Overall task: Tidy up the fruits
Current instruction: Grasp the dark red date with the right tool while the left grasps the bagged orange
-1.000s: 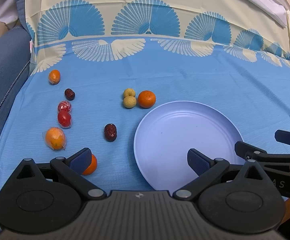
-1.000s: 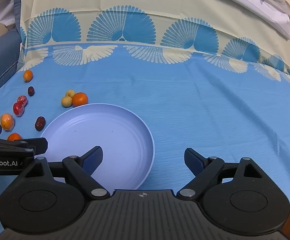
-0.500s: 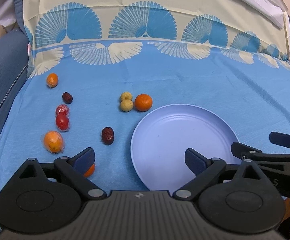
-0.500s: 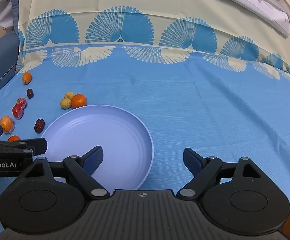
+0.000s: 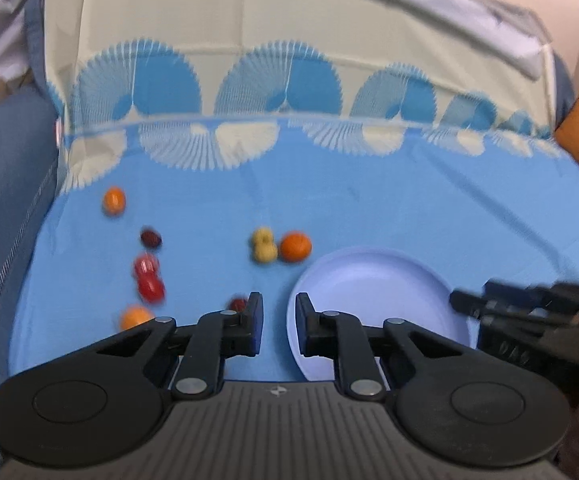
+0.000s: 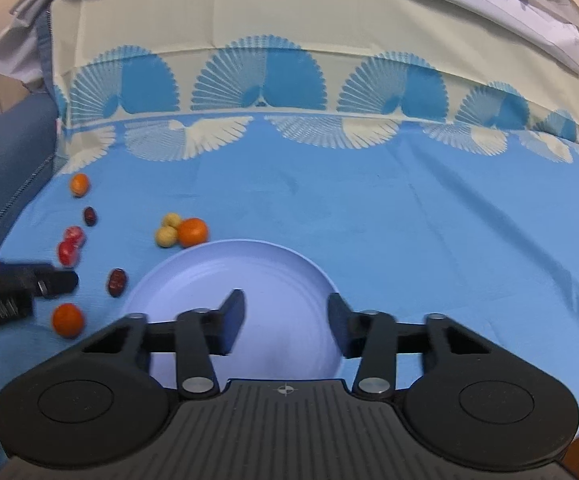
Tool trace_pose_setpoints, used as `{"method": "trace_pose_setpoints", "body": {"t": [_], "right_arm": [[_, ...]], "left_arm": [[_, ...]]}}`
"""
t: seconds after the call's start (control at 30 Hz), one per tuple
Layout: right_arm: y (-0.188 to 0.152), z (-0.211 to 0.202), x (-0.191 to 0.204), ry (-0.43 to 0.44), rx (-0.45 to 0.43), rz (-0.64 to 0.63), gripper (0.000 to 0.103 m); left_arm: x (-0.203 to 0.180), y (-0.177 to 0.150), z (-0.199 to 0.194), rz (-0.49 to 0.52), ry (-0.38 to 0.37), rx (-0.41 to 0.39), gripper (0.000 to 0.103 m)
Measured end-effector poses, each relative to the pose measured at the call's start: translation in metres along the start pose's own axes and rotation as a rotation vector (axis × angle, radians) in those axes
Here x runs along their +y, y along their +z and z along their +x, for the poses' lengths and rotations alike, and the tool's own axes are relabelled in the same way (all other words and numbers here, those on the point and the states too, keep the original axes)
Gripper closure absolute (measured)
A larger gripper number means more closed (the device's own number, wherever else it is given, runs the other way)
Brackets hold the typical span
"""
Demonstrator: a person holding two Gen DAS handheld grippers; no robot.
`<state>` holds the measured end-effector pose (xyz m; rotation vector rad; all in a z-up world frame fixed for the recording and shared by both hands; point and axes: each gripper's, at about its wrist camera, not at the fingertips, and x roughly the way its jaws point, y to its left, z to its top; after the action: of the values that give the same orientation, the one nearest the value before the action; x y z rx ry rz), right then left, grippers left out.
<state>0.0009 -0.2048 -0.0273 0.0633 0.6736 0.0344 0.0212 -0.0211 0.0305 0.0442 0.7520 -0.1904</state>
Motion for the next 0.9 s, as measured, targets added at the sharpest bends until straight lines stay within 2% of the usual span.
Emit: {"method": "trace_pose_setpoints", "body": {"t": [0.1, 0.2, 0.27, 0.3, 0.37, 0.4, 0.47, 0.5, 0.7, 0.8, 0.9], "right_arm": [[0.003, -0.005, 0.005, 0.034, -0.011, 0.001, 0.07], [0.005, -0.011, 0.007, 0.06, -0.026, 0.002, 0.071], [0.007, -0.013, 0.008, 0.076, -0.026, 0.002, 0.073], [0.008, -0.014, 0.008, 0.082, -0.024, 0.003, 0.077], [0.009, -0.013, 0.012, 0.097, -0.028, -0.004, 0.08], [0.009, -0.012, 0.013, 0.104, -0.031, -0.005, 0.082], [0.008, -0.012, 0.018, 0.117, -0.036, -0.016, 0.084], [0.009, -0.012, 0.021, 0.126, -0.036, -0.021, 0.084], [0.009, -0.01, 0.043, 0.192, -0.046, -0.065, 0.084], [0.008, -0.009, 0.054, 0.223, -0.044, -0.092, 0.084], [0.008, -0.005, 0.064, 0.262, -0.023, -0.115, 0.084]], "left_arm": [[0.016, 0.02, -0.017, 0.085, -0.023, -0.05, 0.085], [0.04, 0.028, -0.028, 0.182, 0.005, -0.1, 0.085], [0.064, 0.027, -0.027, 0.192, 0.005, -0.114, 0.085], [0.08, 0.023, -0.024, 0.164, -0.005, -0.107, 0.085], [0.11, 0.01, -0.014, 0.074, -0.021, -0.082, 0.091], [0.126, 0.006, -0.007, -0.01, -0.015, -0.038, 0.094], [0.146, 0.005, -0.008, -0.125, -0.016, -0.069, 0.095], [0.151, 0.005, -0.004, -0.155, -0.02, -0.056, 0.095], [0.164, 0.007, 0.031, -0.221, -0.075, 0.093, 0.094], [0.167, 0.006, 0.044, -0.233, -0.084, 0.128, 0.094], [0.171, 0.001, 0.051, -0.259, -0.061, 0.143, 0.093]]}}
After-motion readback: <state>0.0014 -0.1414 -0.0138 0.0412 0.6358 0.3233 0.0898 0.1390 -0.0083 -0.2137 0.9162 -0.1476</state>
